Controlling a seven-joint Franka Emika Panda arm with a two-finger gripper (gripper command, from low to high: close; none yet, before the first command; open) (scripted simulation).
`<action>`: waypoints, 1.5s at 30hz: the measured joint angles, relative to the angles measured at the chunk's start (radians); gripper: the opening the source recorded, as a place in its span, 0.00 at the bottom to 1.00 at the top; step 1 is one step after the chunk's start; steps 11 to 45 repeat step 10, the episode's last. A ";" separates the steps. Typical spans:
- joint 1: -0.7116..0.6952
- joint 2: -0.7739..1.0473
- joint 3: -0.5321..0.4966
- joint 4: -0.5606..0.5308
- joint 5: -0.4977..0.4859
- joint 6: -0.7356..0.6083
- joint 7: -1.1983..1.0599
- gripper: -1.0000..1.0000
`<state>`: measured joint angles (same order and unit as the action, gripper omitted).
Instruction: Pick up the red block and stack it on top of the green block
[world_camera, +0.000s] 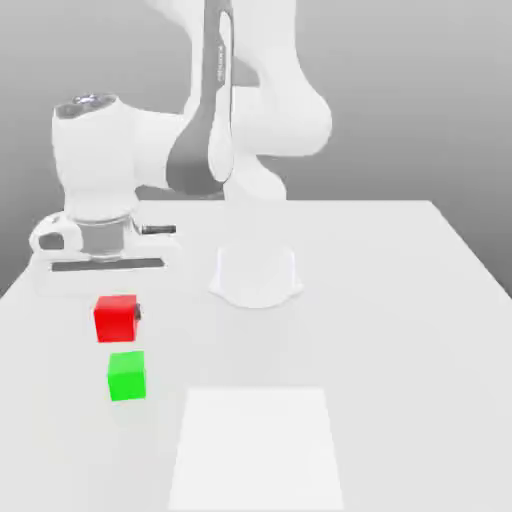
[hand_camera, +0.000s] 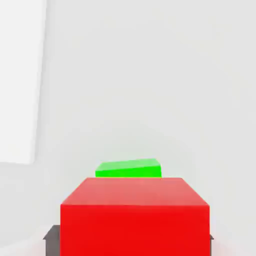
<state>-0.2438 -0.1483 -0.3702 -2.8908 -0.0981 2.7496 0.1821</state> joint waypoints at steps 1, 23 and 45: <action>0.007 0.019 -0.003 0.001 0.016 0.018 -0.012 0.00; 0.028 0.189 0.016 0.000 0.178 0.178 -0.125 1.00; 0.028 0.189 0.016 0.000 0.178 0.178 -0.125 1.00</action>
